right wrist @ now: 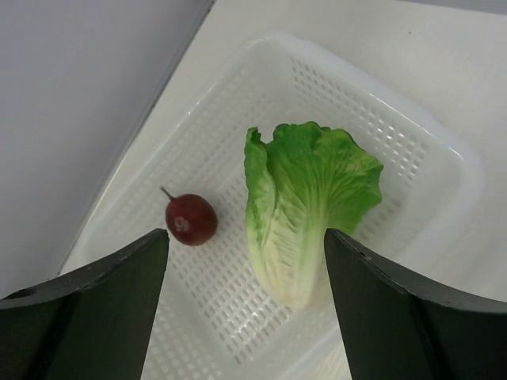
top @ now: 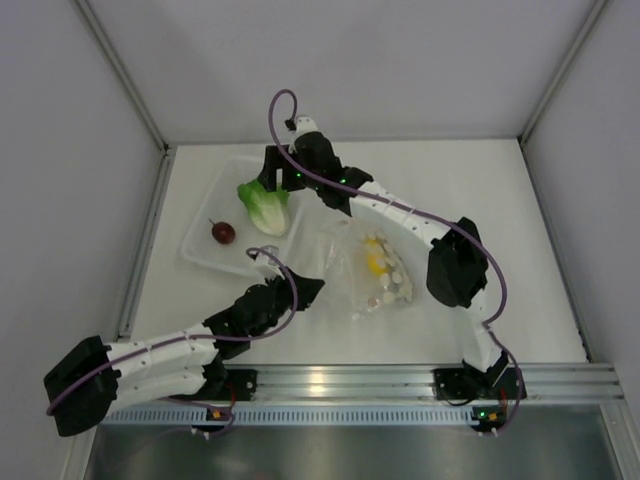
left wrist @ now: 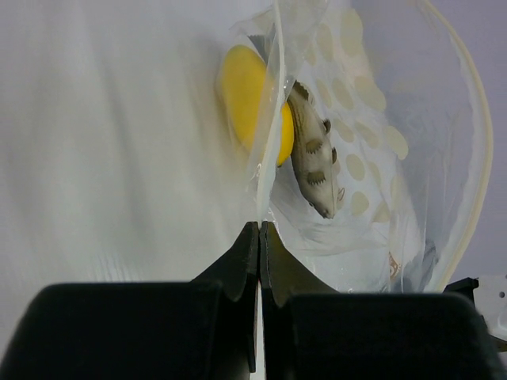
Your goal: Open the zip-top bag and remove the fake food
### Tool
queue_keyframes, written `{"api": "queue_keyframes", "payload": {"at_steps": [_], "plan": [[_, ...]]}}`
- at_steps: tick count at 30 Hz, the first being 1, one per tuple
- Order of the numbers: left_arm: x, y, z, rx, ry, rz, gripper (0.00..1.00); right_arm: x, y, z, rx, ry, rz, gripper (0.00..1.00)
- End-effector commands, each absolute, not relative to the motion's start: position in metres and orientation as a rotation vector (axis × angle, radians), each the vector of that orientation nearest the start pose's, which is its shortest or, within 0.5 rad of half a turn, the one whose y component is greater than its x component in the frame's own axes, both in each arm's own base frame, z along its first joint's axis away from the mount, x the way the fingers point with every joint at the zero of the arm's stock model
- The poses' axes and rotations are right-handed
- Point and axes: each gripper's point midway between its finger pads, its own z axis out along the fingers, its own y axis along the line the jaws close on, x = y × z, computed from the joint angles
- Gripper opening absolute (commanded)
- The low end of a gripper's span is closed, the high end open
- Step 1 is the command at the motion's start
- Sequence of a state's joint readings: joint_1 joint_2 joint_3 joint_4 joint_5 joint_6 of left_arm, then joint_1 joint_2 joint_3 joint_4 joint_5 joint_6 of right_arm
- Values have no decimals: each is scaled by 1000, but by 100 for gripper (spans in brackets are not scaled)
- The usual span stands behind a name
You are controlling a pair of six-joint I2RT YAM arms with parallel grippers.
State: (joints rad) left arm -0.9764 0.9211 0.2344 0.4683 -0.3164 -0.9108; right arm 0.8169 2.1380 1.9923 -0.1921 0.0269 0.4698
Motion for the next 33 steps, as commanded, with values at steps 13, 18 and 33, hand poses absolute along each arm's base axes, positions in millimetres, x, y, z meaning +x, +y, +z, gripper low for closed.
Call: {"api": "queue_keyframes", "payload": {"at_steps": [13,18,33], "plan": [[223,-276,214,-174,1786,-1065,0,351,315,319,-376,1989,428,76],[226,-282,225,-178,1773,-1086,0,325,266,303,-336,2018,321,70],[231,-303,235,-157,1793,-1123,0,265,204,245,-347,2161,209,46]]}}
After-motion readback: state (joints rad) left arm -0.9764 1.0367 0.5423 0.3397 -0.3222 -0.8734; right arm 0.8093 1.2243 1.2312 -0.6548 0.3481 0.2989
